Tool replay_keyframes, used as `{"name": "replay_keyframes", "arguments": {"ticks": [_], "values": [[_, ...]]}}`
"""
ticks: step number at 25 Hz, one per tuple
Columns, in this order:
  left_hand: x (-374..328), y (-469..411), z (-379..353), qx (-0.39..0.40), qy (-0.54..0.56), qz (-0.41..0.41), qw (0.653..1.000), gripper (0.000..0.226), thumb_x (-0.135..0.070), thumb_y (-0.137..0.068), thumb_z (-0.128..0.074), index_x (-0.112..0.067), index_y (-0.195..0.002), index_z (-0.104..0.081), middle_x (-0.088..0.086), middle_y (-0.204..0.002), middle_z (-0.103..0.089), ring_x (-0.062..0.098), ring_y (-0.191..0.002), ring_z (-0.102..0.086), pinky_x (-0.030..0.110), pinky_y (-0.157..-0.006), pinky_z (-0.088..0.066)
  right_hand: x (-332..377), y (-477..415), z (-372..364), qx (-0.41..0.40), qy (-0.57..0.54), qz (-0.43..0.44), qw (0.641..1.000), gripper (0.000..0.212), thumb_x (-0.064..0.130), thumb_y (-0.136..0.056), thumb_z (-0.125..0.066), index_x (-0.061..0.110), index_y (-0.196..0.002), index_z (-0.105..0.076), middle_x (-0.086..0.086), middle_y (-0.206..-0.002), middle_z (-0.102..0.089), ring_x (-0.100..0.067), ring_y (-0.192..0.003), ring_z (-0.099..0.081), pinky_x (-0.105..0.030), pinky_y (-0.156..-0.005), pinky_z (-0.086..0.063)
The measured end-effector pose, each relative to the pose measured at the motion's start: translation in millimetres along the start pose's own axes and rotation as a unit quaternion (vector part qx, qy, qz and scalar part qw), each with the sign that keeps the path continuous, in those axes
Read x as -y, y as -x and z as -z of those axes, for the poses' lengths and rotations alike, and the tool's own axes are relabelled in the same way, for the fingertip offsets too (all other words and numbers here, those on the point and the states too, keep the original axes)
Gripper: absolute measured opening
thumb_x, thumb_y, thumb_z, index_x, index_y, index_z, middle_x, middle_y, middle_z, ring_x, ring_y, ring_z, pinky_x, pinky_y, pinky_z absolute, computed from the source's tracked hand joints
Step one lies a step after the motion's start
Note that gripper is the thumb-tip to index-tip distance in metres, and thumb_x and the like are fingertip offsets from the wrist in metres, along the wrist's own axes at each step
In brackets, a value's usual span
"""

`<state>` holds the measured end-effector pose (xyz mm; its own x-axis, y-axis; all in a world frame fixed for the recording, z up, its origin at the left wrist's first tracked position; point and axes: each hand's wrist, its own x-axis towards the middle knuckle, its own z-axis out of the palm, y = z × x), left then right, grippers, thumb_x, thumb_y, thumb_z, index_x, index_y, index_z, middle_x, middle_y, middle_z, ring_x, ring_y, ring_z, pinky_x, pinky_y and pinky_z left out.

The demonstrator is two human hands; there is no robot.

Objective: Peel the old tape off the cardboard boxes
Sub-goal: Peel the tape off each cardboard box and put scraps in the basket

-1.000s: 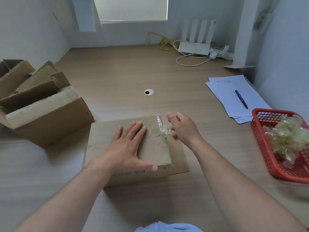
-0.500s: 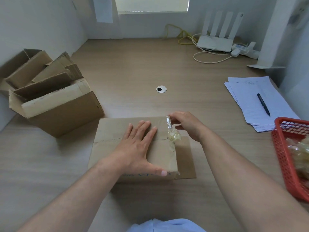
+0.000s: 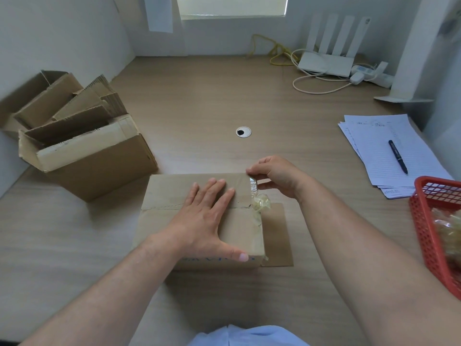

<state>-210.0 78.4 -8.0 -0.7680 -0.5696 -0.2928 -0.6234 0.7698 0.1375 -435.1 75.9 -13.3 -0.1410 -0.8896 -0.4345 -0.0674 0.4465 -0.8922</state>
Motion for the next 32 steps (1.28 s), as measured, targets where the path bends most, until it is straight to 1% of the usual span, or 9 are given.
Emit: {"name": "replay_keyframes", "arguments": {"ticks": [5,7,10,13,19,21,25,29,32], "values": [[0,0,-1,-0.004,0.004,-0.001,1.0,0.139,-0.104,-0.044,-0.025,-0.025,-0.151,0.017,-0.008,-0.155,0.029,0.008,-0.134,0.041,0.039,-0.113,0.025,5,0,-1,0.018,0.011,-0.012,1.0,0.012,0.021,-0.086,-0.064,0.015,-0.077,-0.06,0.002,-0.075,-0.061,-0.013,-0.071,-0.059,-0.034,-0.072,-0.049],[0,-1,-2,-0.009,0.0,0.001,1.0,0.139,-0.104,-0.043,-0.023,-0.025,-0.151,0.016,-0.008,-0.155,0.028,0.008,-0.134,0.04,0.04,-0.113,0.024,13,0,-5,-0.029,0.138,0.01,0.99,0.012,0.023,-0.08,-0.068,0.013,-0.078,-0.062,-0.002,-0.075,-0.062,-0.016,-0.07,-0.06,-0.033,-0.067,-0.051],[1,-1,-3,-0.015,-0.004,0.003,1.0,0.14,-0.104,-0.042,-0.021,-0.025,-0.151,0.016,-0.008,-0.155,0.027,0.008,-0.135,0.04,0.04,-0.114,0.023,33,2,-11,-0.079,0.366,0.047,0.926,0.011,0.012,-0.074,-0.057,0.007,-0.075,-0.066,-0.01,-0.076,-0.071,-0.024,-0.066,-0.069,-0.031,-0.059,-0.053],[0,-1,-3,-0.015,-0.003,0.002,1.0,0.139,-0.104,-0.042,-0.022,-0.026,-0.151,0.016,-0.008,-0.155,0.027,0.008,-0.134,0.04,0.04,-0.114,0.023,45,4,-14,-0.064,0.448,0.036,0.891,0.021,0.007,-0.075,-0.049,0.003,-0.084,-0.068,-0.013,-0.08,-0.072,-0.024,-0.061,-0.07,-0.033,-0.06,-0.056],[0,-1,-2,-0.013,0.003,0.003,1.0,0.138,-0.103,-0.043,-0.024,-0.026,-0.15,0.017,-0.01,-0.155,0.028,0.006,-0.133,0.041,0.038,-0.113,0.025,49,2,-20,-0.029,0.521,0.028,0.853,0.013,0.012,-0.083,-0.049,0.01,-0.071,-0.053,-0.006,-0.061,-0.06,-0.019,-0.052,-0.068,-0.019,-0.043,-0.038],[-1,0,-2,-0.012,0.004,0.003,1.0,0.138,-0.103,-0.043,-0.024,-0.026,-0.15,0.018,-0.01,-0.154,0.029,0.007,-0.134,0.041,0.038,-0.113,0.025,48,3,-18,-0.022,0.521,0.023,0.853,0.014,0.015,-0.084,-0.049,0.008,-0.074,-0.056,-0.007,-0.065,-0.063,-0.019,-0.052,-0.068,-0.018,-0.042,-0.035],[0,0,-1,-0.011,0.006,0.003,1.0,0.138,-0.103,-0.044,-0.024,-0.027,-0.15,0.018,-0.01,-0.154,0.029,0.007,-0.134,0.041,0.039,-0.113,0.024,47,5,-13,-0.025,0.512,0.033,0.858,0.017,0.013,-0.083,-0.05,0.003,-0.087,-0.064,-0.013,-0.081,-0.069,-0.023,-0.057,-0.07,-0.02,-0.046,-0.042],[-1,1,0,-0.006,0.009,0.001,1.0,0.138,-0.103,-0.043,-0.024,-0.027,-0.15,0.018,-0.009,-0.155,0.029,0.007,-0.135,0.04,0.04,-0.115,0.021,40,6,-16,-0.035,0.564,0.068,0.822,0.02,0.009,-0.085,-0.041,0.004,-0.07,-0.054,-0.013,-0.067,-0.062,-0.031,-0.063,-0.059,-0.025,-0.047,-0.036],[-1,1,1,-0.008,0.012,0.003,1.0,0.139,-0.103,-0.042,-0.025,-0.026,-0.151,0.016,-0.009,-0.155,0.028,0.007,-0.136,0.038,0.039,-0.115,0.022,26,6,-11,-0.056,0.506,0.094,0.856,0.019,0.009,-0.09,-0.039,0.004,-0.076,-0.051,-0.019,-0.083,-0.062,-0.034,-0.071,-0.064,-0.034,-0.055,-0.045]]}}
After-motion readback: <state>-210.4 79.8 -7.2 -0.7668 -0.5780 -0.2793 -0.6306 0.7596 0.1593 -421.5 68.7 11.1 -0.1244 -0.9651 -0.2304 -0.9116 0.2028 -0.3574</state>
